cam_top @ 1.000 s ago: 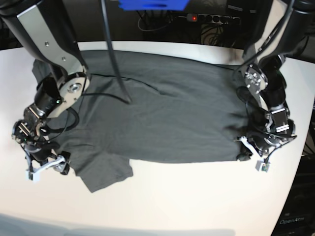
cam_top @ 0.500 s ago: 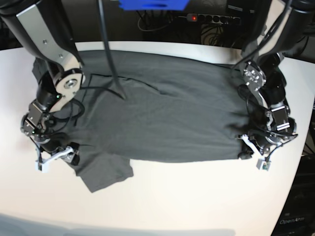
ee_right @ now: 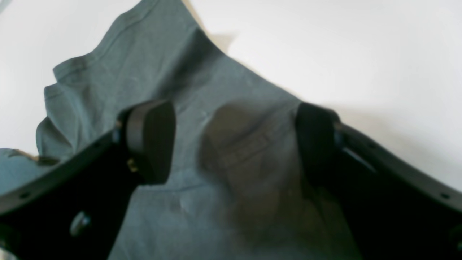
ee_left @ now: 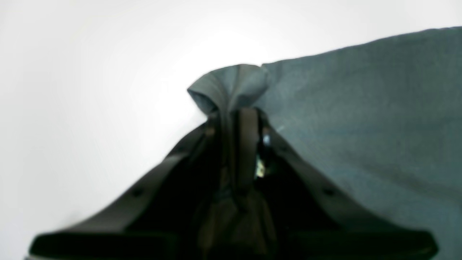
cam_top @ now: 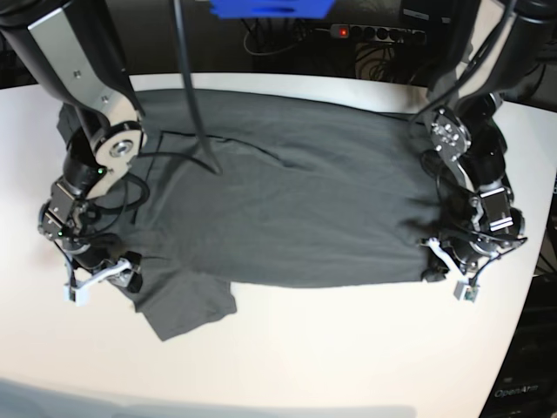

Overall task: Fold the T-shirt properly
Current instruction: 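Close the right gripper on the shirt's side edge near the hem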

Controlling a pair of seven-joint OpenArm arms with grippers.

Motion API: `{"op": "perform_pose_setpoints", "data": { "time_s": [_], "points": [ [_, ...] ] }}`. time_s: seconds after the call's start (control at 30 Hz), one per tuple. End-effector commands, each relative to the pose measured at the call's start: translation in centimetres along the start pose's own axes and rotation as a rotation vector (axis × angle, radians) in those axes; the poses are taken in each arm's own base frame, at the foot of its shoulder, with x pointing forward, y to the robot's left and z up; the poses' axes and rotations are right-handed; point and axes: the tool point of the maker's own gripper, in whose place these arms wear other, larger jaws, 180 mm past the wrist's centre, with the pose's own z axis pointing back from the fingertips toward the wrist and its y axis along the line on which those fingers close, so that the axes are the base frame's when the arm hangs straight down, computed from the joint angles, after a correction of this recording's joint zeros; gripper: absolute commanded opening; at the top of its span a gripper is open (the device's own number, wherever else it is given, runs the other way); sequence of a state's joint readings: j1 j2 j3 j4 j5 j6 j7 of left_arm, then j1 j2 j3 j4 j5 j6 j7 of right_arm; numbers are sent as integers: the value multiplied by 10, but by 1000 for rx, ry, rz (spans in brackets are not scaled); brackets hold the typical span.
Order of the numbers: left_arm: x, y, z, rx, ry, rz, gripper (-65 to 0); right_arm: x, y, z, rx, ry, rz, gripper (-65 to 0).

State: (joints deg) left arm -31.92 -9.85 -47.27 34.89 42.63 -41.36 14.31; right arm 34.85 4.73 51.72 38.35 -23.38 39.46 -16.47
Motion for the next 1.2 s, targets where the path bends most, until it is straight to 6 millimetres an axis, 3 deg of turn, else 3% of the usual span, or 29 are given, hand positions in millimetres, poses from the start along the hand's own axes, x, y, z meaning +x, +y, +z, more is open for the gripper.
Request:
{"op": "perform_pose_setpoints", "data": {
  "time_s": [0.0,0.3,0.53,0.73,0.97,1.03,1.17],
  "points": [
    [-63,12,8,48,274,-73,-579,19,1,1,8,-45,2,-142],
    [-62,11,7,47,272,-73,-579,-5,2,1,11,44,30,-142],
    [-62,12,7,48,272,-73,-579,-40,13,0,32,228,180,-142],
    [-62,12,7,48,272,-73,-579,-63,6,2,-27,318,238,-142],
    [-62,12,7,48,272,-73,-579,-66,6,2,-26,327,247,-149],
    [-62,12,7,48,272,-73,-579,-66,6,2,-27,328,247,-199],
    [-62,12,7,48,272,-73,-579,-66,5,2,-28,327,241,-383]
  ]
}}
